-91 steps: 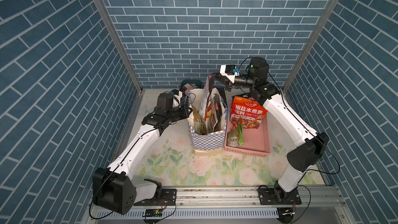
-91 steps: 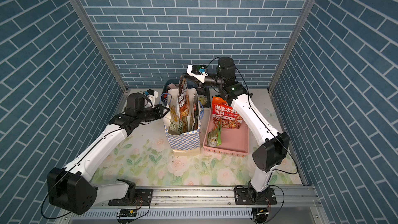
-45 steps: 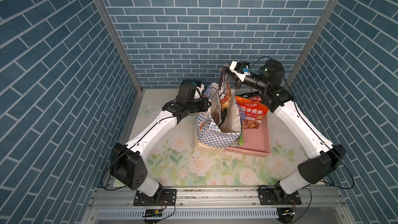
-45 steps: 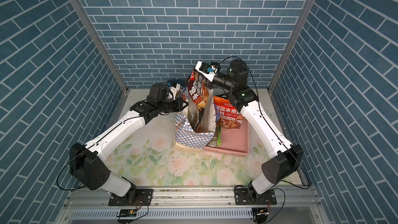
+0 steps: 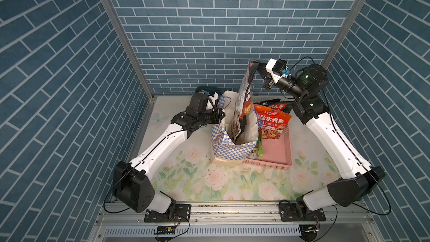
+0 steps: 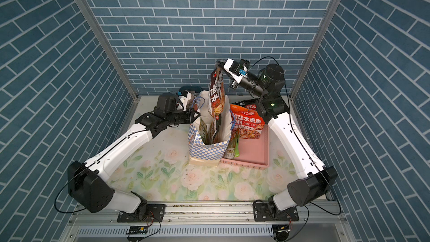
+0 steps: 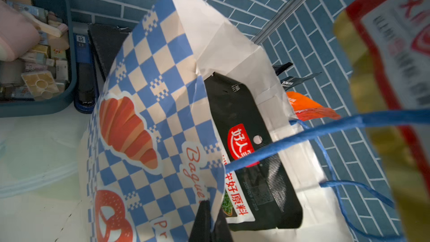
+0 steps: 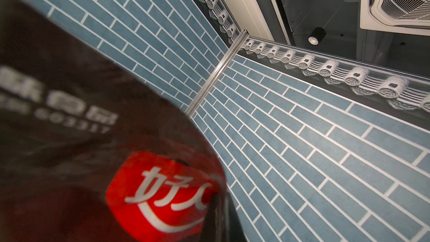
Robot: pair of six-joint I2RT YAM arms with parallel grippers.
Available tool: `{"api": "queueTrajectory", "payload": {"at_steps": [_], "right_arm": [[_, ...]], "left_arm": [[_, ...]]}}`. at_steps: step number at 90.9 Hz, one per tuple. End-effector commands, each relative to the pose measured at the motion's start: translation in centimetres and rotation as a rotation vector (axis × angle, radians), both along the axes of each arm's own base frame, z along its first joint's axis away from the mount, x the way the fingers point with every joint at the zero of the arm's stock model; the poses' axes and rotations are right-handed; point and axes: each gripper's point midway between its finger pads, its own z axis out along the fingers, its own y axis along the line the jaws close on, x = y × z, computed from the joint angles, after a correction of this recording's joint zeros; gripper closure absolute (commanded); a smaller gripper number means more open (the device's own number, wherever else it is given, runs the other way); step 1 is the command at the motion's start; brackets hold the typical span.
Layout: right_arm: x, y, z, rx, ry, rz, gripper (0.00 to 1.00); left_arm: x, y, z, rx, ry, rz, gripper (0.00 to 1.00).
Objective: Place the condiment packets inside the bag
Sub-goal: Adjust the condiment packet in the storage box.
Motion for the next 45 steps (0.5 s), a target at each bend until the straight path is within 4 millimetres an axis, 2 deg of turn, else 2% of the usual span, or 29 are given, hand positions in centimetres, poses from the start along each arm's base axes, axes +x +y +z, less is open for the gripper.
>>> {"api": "queueTrajectory", "payload": {"at_steps": [1, 23, 29, 40, 45], "right_arm": [[-2.6, -0.5, 3.8, 0.129, -0.078, 0.102, 1.0], [-2.7, -0.4, 2.4, 0.151, -0.04, 0.133, 1.0], [-2.6, -0.9, 2.0, 0.161, -0.034, 0.114, 1.0], [-2.4, -2.3, 1.8, 0.188, -0.018, 0.074, 1.0], [-2.4, -3.0, 1.6, 0.197, -0.014, 0.056, 1.0]], "left_arm": [[-0.4, -1.1, 3.3, -0.077, -0.065, -0.052, 1.0], [-1.5, -1.5, 3.1, -0.118, -0.076, -0.095, 1.0], [-1.4, -1.7, 3.8, -0.121, -0.079, -0.104, 1.0], [-0.9, -2.0, 6.8, -0.127, -0.121, -0.104, 1.0], [-0.7, -2.4, 7.0, -0.126, -0.116, -0.108, 1.0]]}}
